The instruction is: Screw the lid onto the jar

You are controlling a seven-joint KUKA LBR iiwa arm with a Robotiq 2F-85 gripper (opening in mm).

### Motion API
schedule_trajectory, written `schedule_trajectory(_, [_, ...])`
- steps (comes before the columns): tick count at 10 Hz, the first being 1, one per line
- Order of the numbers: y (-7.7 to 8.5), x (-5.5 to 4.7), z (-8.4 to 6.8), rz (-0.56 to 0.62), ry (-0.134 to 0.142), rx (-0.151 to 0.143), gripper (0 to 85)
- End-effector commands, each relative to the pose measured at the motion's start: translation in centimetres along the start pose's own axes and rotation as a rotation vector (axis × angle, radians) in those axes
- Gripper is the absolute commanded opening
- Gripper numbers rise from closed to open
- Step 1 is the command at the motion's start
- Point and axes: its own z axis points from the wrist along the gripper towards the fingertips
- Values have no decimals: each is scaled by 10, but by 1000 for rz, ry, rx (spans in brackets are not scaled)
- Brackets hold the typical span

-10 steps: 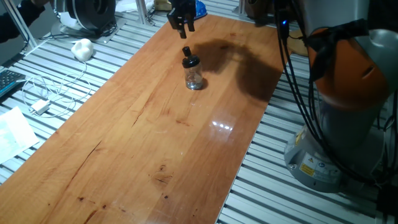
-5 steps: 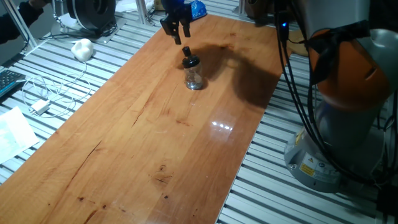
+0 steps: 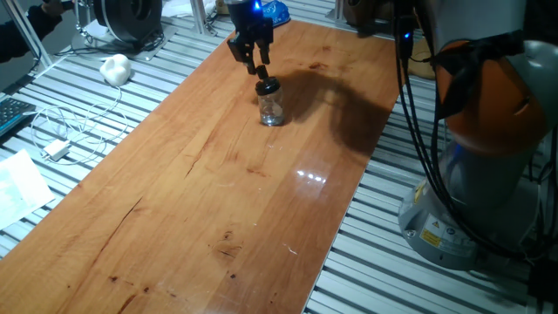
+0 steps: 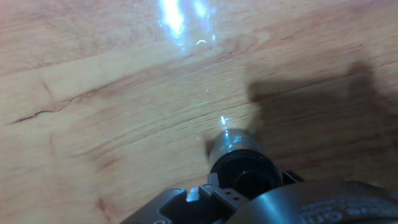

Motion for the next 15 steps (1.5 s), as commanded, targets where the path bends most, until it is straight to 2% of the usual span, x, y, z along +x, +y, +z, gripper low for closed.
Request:
schedule_trajectory(1, [0, 1, 1, 0, -1, -2, 510])
schedule_trajectory(3, [-1, 2, -3, -4, -2, 0, 510])
schedule_trajectory(4, [-2, 2, -5, -6, -2, 0, 340])
schedule_trajectory(6, [-2, 1, -3, -6, 2, -3, 340])
schedule_trajectory(8, [-2, 1, -2, -9, 20, -9, 340])
schedule_trajectory(10, [-3, 2, -4, -25, 26, -9, 340])
schedule_trajectory(12, [-3, 4, -8, -65, 26, -17, 0])
schedule_trajectory(13, [-3, 5, -11, -82, 23, -18, 0])
schedule_trajectory(15, [-3, 10, -18, -105, -14, -11, 0])
